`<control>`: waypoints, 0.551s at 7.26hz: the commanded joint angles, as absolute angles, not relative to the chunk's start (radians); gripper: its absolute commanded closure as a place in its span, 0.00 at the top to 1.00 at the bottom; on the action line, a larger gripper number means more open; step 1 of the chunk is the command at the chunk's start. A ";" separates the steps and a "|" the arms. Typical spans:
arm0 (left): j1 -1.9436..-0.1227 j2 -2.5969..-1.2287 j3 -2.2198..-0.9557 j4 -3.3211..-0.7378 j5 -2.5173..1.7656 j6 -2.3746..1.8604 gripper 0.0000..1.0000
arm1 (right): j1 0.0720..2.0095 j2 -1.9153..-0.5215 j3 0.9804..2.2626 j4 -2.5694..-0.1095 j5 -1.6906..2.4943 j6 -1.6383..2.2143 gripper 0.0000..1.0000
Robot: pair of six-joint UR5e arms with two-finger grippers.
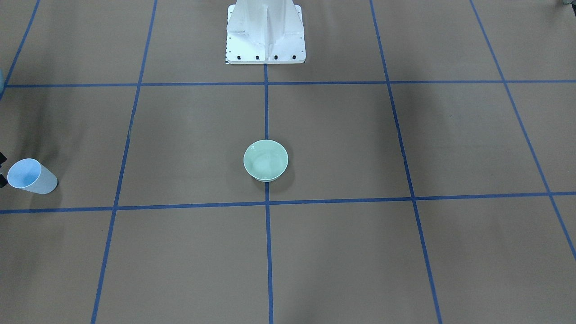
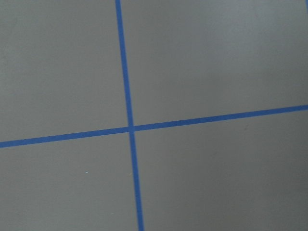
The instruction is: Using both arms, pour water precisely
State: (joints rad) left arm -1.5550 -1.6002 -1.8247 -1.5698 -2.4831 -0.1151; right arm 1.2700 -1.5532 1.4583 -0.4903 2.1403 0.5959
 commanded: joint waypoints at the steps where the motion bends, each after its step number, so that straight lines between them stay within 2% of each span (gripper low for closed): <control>1: -1.479 -1.655 -1.876 -1.569 -2.474 -0.280 1.00 | 1.345 -1.551 1.460 -0.665 2.201 0.481 0.99; 4: -1.334 -1.784 -1.875 -1.569 -2.450 -0.498 1.00 | 1.443 -1.516 1.463 -0.978 2.293 0.225 0.99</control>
State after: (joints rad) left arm -1.3972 -1.7300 -1.8746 -1.5693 -2.4645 -0.3978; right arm 1.4044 -1.5335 1.4631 -0.8414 2.2604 0.3323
